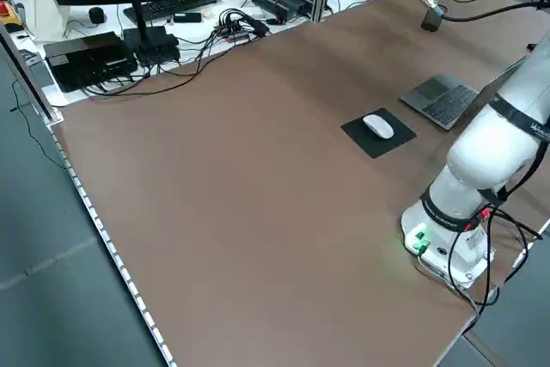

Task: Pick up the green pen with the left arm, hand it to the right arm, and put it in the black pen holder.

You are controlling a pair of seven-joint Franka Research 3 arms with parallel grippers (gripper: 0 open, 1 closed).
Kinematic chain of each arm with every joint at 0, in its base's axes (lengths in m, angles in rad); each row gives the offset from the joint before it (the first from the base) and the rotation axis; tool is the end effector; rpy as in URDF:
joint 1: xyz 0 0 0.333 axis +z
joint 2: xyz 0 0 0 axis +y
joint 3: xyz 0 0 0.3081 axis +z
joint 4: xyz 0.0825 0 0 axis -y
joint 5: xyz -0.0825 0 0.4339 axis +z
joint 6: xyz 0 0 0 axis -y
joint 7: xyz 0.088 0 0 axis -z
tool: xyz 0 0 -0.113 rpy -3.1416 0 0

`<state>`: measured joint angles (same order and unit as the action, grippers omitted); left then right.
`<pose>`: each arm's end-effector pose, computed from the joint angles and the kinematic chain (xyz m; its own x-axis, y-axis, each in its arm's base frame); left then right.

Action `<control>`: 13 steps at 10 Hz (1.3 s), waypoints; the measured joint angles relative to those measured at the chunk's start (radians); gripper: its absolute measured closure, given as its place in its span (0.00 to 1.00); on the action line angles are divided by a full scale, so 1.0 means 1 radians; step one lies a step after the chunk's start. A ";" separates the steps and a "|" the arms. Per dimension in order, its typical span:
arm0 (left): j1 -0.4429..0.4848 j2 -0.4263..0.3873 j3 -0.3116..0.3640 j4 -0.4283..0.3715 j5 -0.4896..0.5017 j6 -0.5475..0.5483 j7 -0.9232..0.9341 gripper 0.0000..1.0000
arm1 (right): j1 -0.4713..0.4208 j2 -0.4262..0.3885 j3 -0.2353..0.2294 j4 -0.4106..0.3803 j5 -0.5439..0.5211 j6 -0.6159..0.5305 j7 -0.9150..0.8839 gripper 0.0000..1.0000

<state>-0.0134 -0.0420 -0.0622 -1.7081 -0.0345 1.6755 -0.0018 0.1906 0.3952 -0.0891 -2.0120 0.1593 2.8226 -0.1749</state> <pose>0.5963 -0.0493 0.5730 0.9975 -0.0701 0.0092 -0.0704 -0.9970 0.0318 0.6697 0.0624 0.2518 0.9027 0.1359 0.4082 0.1495 -0.9888 -0.0016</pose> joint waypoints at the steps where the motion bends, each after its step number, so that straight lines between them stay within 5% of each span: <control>1: -0.001 0.001 -0.001 0.002 0.000 -0.005 0.000 0.00 | 0.000 0.004 0.000 0.000 0.000 0.000 0.000 0.79; 6: 0.007 0.017 0.001 0.004 0.000 -0.043 0.000 0.00 | 0.000 0.005 0.000 0.029 0.000 0.011 -0.002 0.07; 8: 0.007 0.018 0.001 0.004 0.000 -0.043 0.001 0.00 | 0.000 0.002 0.000 0.078 0.000 -0.034 -0.002 0.00; 13: 0.006 0.031 0.000 0.014 0.000 -0.044 0.003 0.00 | -0.028 -0.063 -0.026 0.479 -0.013 -0.721 -0.006 0.00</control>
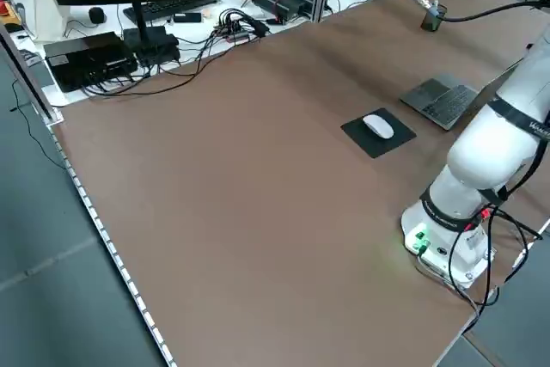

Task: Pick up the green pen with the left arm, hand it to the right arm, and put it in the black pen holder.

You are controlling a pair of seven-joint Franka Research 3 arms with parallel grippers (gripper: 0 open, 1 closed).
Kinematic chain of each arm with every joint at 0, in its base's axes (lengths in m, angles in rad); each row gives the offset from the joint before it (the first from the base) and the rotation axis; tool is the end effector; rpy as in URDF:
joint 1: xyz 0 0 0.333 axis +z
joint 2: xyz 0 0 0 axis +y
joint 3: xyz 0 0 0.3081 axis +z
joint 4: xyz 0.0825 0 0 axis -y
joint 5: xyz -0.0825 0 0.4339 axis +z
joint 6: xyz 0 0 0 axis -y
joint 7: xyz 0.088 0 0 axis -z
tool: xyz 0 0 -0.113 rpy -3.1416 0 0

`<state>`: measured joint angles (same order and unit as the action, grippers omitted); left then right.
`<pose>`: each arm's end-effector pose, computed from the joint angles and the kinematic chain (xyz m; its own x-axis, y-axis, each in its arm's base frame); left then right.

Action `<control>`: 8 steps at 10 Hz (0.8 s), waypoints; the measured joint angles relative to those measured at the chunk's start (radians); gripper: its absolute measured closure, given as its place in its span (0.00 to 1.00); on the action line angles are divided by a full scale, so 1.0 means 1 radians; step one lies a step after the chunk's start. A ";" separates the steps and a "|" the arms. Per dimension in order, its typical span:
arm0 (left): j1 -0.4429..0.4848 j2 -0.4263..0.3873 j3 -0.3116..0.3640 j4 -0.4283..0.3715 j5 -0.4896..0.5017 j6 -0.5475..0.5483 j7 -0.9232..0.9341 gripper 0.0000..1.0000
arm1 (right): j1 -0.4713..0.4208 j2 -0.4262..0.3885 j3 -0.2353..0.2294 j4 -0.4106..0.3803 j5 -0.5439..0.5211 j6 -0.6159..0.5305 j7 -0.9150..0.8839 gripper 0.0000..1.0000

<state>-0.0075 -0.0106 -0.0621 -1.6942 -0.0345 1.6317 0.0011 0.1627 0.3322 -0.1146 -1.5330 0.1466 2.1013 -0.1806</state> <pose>0.6000 -0.0457 0.5577 0.9963 -0.0684 -0.0519 -0.0667 -0.9972 0.0337 0.7278 0.0522 0.4628 0.9544 0.1664 0.2480 0.1864 -0.9807 -0.0593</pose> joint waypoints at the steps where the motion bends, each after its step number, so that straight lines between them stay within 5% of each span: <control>1: -0.002 0.004 -0.001 0.006 0.000 0.000 0.000 0.00 | -0.007 -0.014 -0.012 0.057 -0.010 -0.098 -0.001 0.00; 8: -0.004 0.019 -0.001 0.024 0.000 0.000 0.000 0.00 | -0.018 -0.154 -0.081 0.153 -0.123 -0.471 0.087 0.00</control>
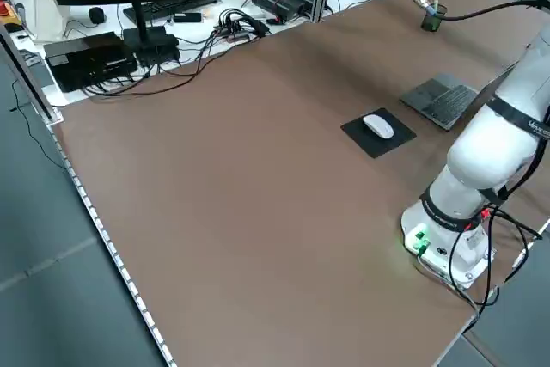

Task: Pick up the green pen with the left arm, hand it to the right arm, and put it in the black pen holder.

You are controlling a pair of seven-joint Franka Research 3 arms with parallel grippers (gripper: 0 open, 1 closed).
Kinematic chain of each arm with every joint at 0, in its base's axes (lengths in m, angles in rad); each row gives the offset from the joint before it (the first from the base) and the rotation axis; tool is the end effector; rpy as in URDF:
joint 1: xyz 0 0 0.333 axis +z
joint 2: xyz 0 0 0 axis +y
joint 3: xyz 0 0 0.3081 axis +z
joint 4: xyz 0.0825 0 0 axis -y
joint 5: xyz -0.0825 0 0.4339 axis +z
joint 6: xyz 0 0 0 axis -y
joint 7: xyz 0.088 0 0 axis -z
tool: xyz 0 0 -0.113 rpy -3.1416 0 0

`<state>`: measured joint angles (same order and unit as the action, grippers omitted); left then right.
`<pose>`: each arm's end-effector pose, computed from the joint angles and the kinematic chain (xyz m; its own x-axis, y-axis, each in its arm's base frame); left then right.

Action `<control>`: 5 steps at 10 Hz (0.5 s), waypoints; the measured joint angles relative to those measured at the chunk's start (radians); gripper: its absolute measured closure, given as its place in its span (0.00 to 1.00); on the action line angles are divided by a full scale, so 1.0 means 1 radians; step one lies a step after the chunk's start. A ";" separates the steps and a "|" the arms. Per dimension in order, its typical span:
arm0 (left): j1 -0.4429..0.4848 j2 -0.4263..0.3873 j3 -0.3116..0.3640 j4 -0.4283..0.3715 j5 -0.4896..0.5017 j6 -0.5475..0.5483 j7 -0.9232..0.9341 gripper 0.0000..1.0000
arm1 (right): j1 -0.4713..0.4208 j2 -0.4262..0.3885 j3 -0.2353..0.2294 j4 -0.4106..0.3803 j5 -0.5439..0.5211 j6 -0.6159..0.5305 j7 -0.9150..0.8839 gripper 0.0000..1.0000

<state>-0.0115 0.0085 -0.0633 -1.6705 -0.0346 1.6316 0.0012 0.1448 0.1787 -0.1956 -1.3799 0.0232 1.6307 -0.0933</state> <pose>0.6060 -0.0490 0.5586 0.9962 -0.0738 -0.0474 -0.0722 -0.9968 0.0350 0.6636 -0.0198 0.6049 0.9962 0.0469 0.0740 0.0456 -0.9988 0.0183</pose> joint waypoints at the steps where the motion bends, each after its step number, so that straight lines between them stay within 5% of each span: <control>1: 0.000 0.010 0.000 0.011 -0.003 0.000 0.000 0.00 | 0.000 -0.007 0.002 0.006 -0.028 -0.012 0.011 0.00; 5: -0.001 0.036 0.000 0.039 -0.032 0.000 0.000 0.00 | 0.000 -0.009 0.001 0.007 -0.044 -0.015 0.022 0.00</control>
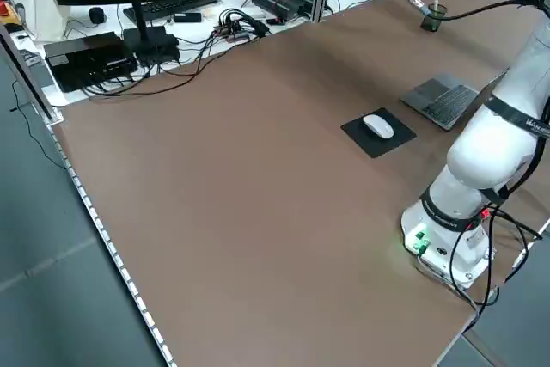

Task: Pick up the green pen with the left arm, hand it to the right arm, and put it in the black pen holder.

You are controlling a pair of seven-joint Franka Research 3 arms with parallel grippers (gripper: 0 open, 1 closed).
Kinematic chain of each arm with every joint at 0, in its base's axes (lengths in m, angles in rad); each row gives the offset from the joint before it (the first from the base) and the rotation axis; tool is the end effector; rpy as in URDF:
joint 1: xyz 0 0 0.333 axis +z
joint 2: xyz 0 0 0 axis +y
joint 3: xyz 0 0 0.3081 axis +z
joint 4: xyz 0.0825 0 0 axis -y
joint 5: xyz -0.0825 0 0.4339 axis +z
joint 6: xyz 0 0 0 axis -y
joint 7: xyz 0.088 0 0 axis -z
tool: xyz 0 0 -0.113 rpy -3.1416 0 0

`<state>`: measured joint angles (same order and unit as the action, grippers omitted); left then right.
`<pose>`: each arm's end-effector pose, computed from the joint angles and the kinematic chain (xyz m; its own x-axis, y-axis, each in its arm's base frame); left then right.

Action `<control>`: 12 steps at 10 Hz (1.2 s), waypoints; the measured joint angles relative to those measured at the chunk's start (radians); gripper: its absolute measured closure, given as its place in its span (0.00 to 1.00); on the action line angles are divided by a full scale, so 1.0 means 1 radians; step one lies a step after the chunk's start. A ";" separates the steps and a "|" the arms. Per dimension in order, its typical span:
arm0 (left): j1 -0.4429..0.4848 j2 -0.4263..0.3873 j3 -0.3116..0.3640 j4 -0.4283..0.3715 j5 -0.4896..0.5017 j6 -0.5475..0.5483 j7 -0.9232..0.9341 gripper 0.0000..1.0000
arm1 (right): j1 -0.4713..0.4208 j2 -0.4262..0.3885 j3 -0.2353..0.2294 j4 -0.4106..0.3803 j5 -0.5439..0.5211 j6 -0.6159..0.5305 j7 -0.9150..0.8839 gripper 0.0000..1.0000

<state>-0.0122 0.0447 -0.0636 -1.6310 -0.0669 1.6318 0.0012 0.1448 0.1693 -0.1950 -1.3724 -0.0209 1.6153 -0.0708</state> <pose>0.6170 -0.0534 0.5573 0.9964 -0.0728 -0.0439 -0.0697 -0.9952 0.0694 0.6593 -0.0244 0.6137 0.9970 0.0268 0.0726 0.0225 -0.9980 0.0588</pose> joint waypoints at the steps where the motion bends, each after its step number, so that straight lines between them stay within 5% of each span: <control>1: 0.000 0.002 0.000 0.008 0.000 0.000 0.000 0.00 | -0.001 0.000 -0.002 0.000 0.000 0.000 0.002 0.00; 12: -0.003 0.012 -0.001 0.025 0.000 0.000 0.000 0.00 | -0.006 0.000 -0.004 0.000 0.000 0.004 0.004 0.00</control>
<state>-0.0150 0.0568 -0.0647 -1.6057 -0.0671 1.6318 0.0012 0.1387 0.1693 -0.1990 -1.3724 -0.0210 1.6192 -0.0668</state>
